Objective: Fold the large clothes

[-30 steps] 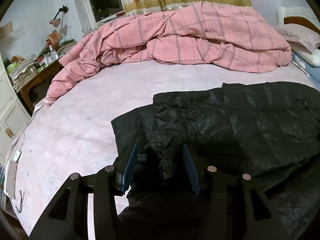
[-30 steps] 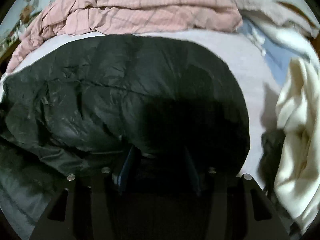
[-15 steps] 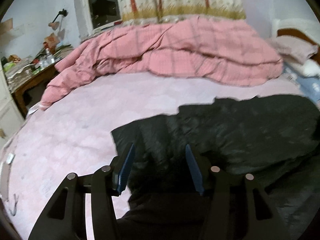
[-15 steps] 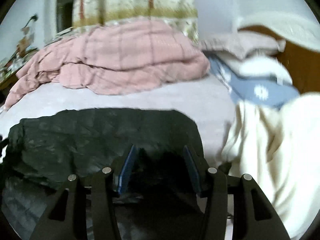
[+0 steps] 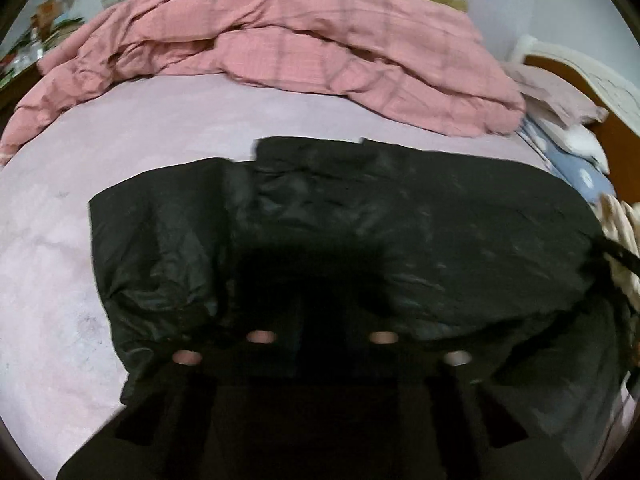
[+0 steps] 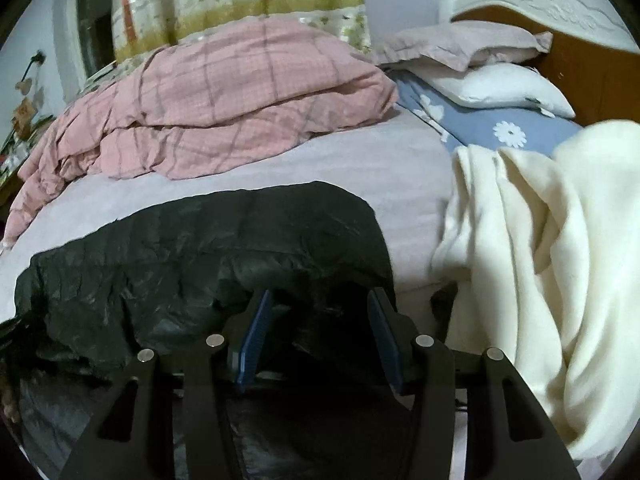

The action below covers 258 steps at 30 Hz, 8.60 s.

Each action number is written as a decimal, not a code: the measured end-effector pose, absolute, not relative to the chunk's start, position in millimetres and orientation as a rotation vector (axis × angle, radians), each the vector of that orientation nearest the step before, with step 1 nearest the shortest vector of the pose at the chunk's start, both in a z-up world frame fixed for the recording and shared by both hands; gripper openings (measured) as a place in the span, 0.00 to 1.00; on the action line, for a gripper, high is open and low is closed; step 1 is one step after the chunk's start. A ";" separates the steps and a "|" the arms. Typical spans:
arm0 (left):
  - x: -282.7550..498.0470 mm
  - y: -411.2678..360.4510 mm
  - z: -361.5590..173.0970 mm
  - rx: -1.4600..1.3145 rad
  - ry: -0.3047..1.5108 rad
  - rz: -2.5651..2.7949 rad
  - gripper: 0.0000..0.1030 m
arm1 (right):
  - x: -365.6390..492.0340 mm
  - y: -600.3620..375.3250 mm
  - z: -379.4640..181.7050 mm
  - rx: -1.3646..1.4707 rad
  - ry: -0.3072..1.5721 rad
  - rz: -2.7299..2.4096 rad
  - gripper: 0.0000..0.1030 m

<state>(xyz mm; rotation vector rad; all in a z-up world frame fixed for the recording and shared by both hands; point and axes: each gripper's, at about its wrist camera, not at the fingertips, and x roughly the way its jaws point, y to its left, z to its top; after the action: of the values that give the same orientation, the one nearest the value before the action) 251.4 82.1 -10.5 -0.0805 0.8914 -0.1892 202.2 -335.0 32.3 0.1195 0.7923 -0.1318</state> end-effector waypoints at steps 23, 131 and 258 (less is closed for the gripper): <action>215.5 94.8 19.8 0.154 0.717 0.066 0.01 | 211.4 -341.5 0.8 0.162 0.904 -0.069 0.49; 3.6 135.5 66.5 -0.358 0.619 -0.148 0.09 | -45.2 -288.4 67.7 0.333 0.697 0.111 0.08; 198.8 -20.4 16.2 -0.036 0.477 -0.389 0.25 | 191.0 -212.5 17.8 0.085 0.576 0.137 0.21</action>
<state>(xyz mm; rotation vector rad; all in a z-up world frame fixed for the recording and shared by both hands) 198.8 -20.4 16.2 -0.0363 0.4766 -0.3891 191.0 -212.5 17.8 0.0847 0.5759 0.1373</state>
